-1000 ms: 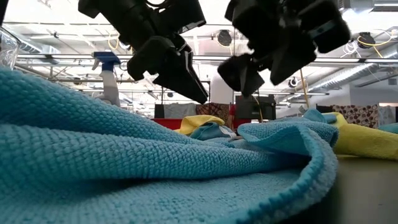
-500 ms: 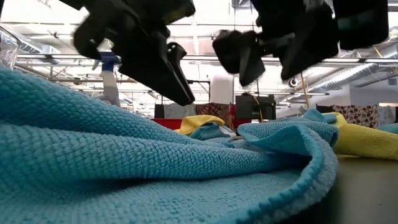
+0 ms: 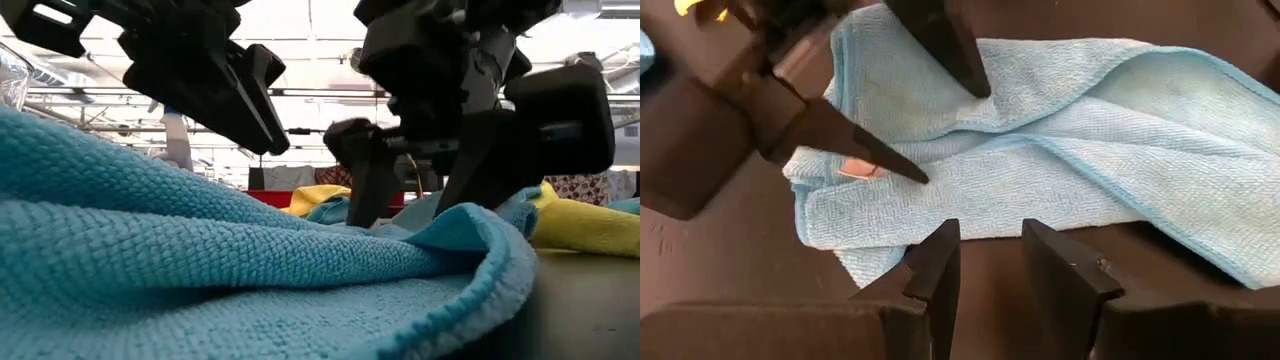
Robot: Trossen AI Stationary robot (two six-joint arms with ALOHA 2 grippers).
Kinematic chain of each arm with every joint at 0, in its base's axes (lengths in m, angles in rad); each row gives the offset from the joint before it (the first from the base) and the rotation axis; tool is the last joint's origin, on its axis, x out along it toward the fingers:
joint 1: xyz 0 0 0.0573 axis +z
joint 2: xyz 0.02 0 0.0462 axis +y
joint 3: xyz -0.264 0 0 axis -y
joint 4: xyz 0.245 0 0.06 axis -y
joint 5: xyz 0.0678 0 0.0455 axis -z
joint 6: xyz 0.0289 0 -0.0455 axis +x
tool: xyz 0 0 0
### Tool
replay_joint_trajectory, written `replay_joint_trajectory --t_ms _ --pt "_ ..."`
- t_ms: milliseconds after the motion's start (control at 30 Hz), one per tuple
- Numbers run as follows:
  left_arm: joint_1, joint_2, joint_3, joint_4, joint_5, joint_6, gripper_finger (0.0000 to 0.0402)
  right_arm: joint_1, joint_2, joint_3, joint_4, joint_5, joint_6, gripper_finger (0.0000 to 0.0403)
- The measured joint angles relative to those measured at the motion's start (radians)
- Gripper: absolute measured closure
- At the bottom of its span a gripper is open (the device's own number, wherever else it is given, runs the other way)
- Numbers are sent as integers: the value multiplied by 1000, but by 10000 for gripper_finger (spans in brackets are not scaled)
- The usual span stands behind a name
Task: Sort microfiber towel by color & place in baskets
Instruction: Put the blue towel into the right transparent bin
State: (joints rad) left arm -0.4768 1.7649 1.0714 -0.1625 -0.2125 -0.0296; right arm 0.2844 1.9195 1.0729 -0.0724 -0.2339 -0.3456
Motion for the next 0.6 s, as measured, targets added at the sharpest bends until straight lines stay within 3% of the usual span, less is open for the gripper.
replay_joint_trajectory --t_ms 167,300,433,600 --pt "-13 0 0 8 0 0 284 0 41 3 8 -10 60 141" --pt "-17 0 0 15 0 -1 284 0 49 4 5 -9 106 181" --pt "-17 0 0 19 0 0 284 1 27 2 -20 -5 117 254" --pt "-17 0 0 21 0 13 284 1 -28 -1 -113 7 79 374"
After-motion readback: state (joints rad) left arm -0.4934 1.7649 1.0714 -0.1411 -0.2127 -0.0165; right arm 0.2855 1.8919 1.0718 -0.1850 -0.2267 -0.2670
